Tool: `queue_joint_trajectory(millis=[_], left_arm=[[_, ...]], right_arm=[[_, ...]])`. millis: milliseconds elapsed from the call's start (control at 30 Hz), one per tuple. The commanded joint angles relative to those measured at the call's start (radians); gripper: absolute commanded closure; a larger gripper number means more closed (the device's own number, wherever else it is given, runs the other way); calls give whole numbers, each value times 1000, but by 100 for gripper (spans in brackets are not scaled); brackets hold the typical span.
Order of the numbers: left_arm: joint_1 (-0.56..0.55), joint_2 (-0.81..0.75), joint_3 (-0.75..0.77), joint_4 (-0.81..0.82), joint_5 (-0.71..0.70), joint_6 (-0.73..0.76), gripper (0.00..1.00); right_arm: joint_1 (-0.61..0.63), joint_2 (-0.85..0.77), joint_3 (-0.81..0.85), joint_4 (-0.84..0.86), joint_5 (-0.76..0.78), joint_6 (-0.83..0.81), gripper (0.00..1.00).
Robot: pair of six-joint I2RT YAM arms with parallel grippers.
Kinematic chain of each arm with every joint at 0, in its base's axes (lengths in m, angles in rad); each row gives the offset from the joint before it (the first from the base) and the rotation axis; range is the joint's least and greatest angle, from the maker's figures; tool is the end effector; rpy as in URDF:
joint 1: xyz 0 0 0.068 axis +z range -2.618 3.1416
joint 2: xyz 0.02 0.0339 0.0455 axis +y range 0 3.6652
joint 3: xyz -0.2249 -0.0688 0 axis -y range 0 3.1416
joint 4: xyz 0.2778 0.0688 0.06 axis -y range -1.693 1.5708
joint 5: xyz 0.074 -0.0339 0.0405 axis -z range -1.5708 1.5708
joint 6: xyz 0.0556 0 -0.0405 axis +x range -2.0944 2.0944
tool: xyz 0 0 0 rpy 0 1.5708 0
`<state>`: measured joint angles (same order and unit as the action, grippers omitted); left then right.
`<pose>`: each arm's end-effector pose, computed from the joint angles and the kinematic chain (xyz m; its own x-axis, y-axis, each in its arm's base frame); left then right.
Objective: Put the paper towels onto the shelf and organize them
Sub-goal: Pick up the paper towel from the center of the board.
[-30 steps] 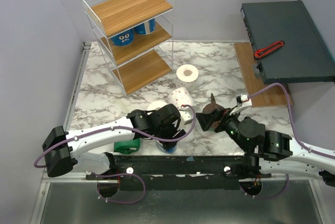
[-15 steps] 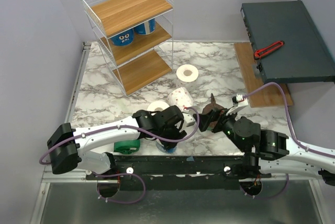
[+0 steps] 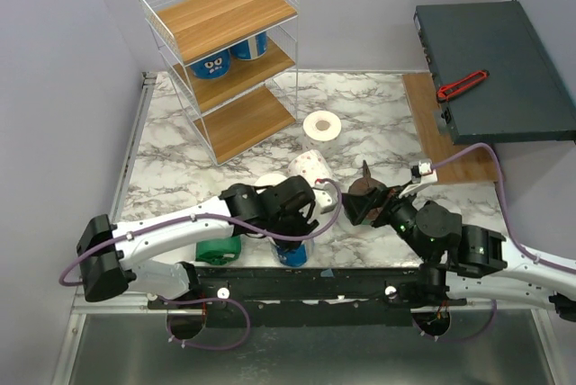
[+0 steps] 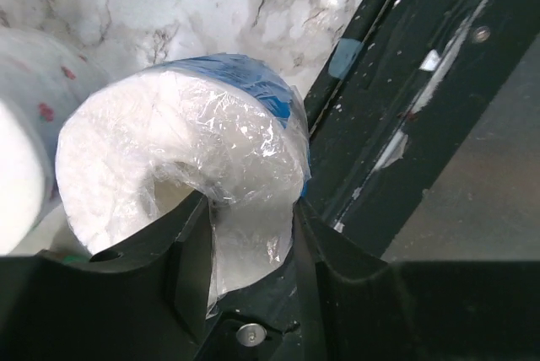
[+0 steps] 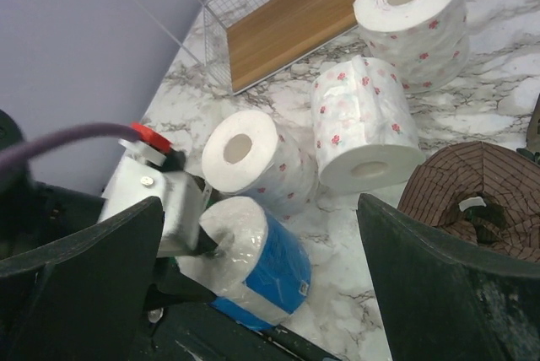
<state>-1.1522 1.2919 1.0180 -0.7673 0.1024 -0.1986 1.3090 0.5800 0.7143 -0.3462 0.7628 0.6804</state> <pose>0.1196 -0.2829 0.2007 -0.5274 0.7025 -0.4778 0.8424 0.5057 -0.1862 0.0917 0.1937 0.3094 -0.3716 0.3703 -0.8514 -0.3726 0.7804 0.5021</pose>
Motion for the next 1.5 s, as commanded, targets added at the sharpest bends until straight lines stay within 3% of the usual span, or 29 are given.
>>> queue_joint_trajectory(millis=[0,167,567,1167,1467], left_arm=[[-2,-90,173,-92,-68,3,80],[66,-84,354,-186,-95,37,82],[221,4,617,-296,-158,116,88],[461,462,1295,-392,-375,182,88],[528,495,1342,-325,-487,269,88]], right_arm=[[4,-24,19,-4,29,-11,0],[4,-36,13,15,27,-29,0],[3,-90,-9,16,42,-49,0],[3,-35,29,36,23,-107,0],[4,10,37,57,4,-155,0]])
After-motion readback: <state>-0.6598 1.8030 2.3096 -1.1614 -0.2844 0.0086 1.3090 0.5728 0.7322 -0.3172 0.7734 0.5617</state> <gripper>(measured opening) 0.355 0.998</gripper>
